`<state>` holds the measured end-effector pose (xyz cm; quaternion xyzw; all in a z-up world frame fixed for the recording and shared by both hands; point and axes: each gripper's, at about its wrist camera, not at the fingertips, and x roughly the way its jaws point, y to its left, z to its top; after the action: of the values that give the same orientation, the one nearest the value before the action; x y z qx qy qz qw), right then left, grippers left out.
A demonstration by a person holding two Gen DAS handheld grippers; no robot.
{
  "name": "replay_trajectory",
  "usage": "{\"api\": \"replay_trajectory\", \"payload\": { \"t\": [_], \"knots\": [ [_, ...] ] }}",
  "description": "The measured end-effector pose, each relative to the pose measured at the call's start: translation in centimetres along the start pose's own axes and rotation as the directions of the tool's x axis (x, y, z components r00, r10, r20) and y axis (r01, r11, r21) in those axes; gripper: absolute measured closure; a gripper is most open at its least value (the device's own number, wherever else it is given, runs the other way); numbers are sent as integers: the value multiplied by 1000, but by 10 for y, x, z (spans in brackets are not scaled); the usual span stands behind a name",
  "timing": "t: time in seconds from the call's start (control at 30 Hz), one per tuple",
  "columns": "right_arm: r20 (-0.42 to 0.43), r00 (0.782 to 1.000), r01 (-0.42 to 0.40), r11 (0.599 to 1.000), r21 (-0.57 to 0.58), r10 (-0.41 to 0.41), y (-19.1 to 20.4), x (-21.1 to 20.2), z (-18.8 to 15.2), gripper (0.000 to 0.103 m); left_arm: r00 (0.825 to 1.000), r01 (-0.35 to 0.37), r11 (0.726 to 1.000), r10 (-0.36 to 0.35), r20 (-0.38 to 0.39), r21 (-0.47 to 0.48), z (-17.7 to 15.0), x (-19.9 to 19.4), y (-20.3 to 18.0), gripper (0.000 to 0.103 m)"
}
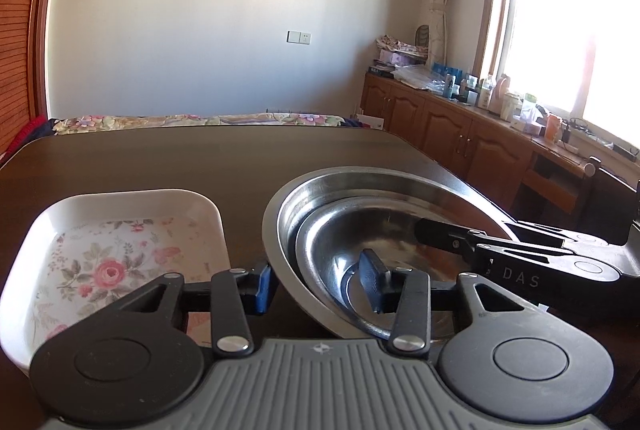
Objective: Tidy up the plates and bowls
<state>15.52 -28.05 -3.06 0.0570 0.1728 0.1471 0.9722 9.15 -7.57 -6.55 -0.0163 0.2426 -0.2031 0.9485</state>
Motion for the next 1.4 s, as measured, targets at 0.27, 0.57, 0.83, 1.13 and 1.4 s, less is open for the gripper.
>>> {"api": "replay_trajectory", "payload": {
  "t": [0.27,0.57,0.83,1.13,1.4],
  "knots": [
    [5,1000,25,999,-22,-25,6,-6,4,65,999,33,999,-34,22,3,9,-5,7,57],
    [18,999,40,999,-30,-40,15,-9,23,65,998,31,1000,-31,61,4,28,-16,12,57],
    [22,1000,-2,999,-52,3,28,1,36,65,996,-23,1000,23,82,8,39,-31,31,57],
    [12,995,-98,993,-70,99,53,19,43,65,990,-106,994,108,92,-26,41,-52,66,57],
    [-19,985,-172,981,-92,171,75,34,46,65,981,-167,984,172,85,-62,34,-63,89,57]
  ]
}}
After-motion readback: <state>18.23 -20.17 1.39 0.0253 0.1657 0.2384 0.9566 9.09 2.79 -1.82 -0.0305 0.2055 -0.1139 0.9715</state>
